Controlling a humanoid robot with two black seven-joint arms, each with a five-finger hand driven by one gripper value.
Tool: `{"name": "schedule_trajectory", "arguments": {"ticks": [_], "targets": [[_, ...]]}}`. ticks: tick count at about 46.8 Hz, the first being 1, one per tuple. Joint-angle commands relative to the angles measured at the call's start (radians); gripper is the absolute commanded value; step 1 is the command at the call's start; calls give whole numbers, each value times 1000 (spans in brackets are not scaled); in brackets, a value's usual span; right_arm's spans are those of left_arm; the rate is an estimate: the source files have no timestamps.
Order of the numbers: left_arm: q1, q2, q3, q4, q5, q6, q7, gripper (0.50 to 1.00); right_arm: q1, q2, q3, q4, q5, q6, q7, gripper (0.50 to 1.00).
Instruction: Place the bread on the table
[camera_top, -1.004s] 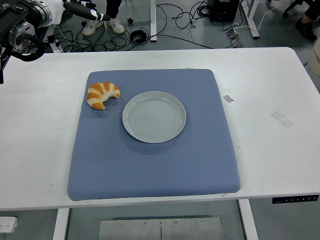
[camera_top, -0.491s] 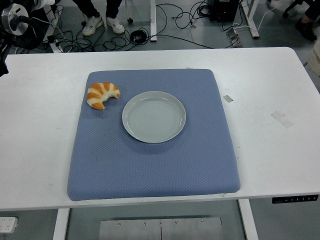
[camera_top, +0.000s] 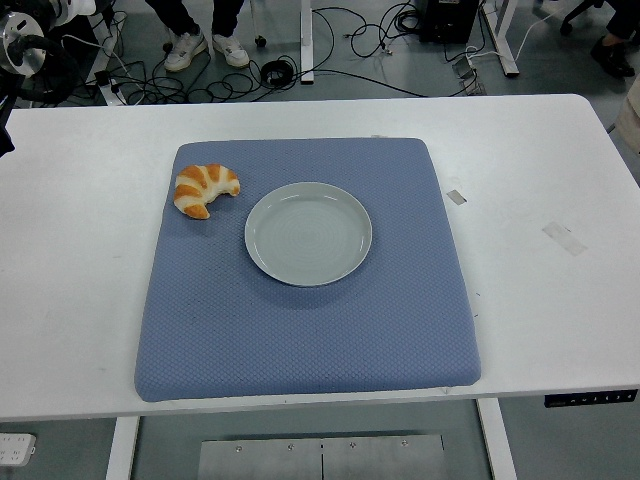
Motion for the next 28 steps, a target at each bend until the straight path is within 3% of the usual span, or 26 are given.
{"name": "schedule_trajectory", "arguments": {"ticks": [1, 28], "targets": [[2, 0, 0, 0, 0, -1, 0, 942, 0, 0, -1, -1, 0, -1, 0, 1000], [16, -3, 2, 0, 0, -1, 0, 942, -17, 0, 0, -7, 0, -1, 0, 1000]]}}
